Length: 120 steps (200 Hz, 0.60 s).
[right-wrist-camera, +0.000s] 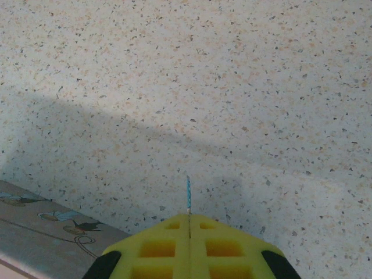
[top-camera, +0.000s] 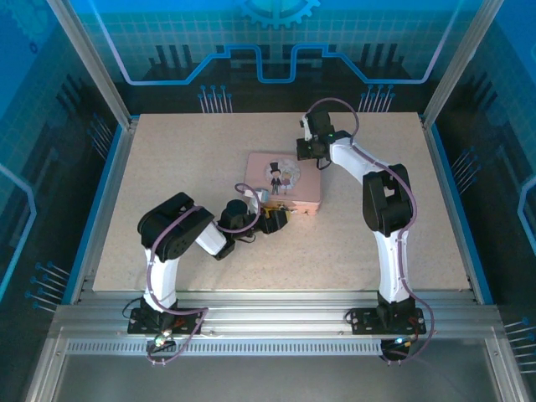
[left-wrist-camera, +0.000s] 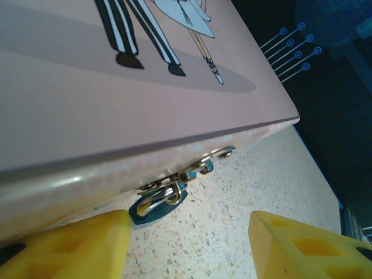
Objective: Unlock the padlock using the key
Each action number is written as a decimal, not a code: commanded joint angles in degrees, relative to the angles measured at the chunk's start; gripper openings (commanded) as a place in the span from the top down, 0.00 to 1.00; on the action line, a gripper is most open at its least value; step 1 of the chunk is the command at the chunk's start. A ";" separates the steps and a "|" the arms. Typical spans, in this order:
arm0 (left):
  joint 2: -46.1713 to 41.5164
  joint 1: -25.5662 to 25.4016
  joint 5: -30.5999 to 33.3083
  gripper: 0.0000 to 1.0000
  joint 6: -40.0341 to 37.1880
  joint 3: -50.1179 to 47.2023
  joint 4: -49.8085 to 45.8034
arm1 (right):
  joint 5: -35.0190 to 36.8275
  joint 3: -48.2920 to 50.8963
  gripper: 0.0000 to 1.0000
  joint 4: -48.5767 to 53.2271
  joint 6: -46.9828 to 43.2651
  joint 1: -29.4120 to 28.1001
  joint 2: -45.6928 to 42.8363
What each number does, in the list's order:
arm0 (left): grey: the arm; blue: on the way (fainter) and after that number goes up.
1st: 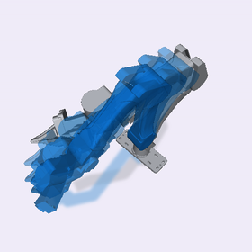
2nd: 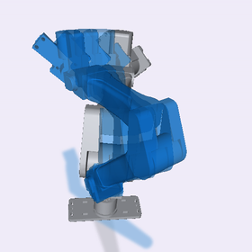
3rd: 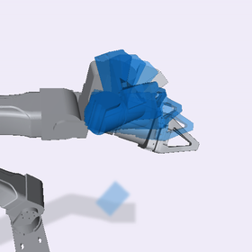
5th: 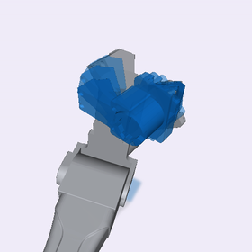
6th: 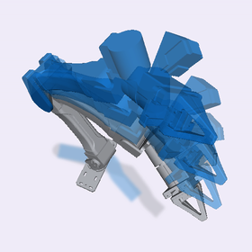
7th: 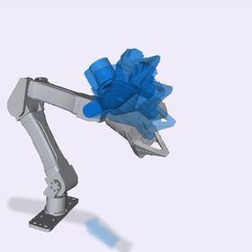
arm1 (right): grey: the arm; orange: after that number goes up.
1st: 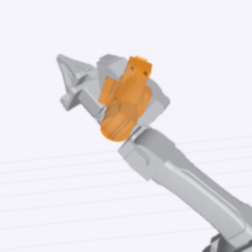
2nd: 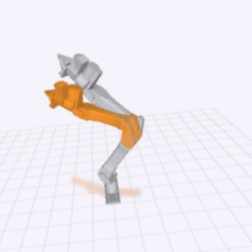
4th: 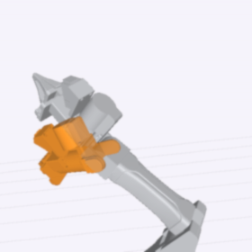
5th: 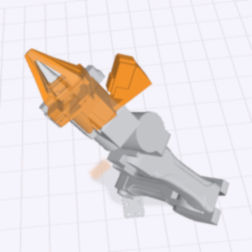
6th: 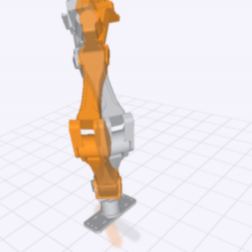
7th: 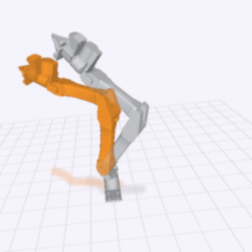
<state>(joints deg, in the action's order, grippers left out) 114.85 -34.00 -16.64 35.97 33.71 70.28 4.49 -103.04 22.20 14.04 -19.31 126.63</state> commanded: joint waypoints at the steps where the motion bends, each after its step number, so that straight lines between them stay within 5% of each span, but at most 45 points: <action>1: 1.02 0.07 -1.46 0.41 0.49 1.90 7.50 | -2.07 1.51 1.00 3.81 -0.42 -1.87 -1.34; 56: 1.51 -0.99 -0.32 0.34 0.77 2.66 8.30 | -1.89 1.62 1.00 3.73 -0.07 -1.97 -1.85; 77: 1.92 -1.40 -1.16 0.47 1.55 3.34 9.80 | -1.79 1.64 1.00 3.82 0.09 -2.12 -1.82; 120: 1.78 -1.94 -0.51 0.44 1.74 2.98 9.87 | -1.68 2.32 1.00 3.56 0.02 -2.21 -2.31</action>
<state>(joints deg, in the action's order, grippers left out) 116.75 -35.75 -17.45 37.85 34.76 73.63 5.08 -102.54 22.17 14.09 -19.46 126.17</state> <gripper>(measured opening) 0.543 0.065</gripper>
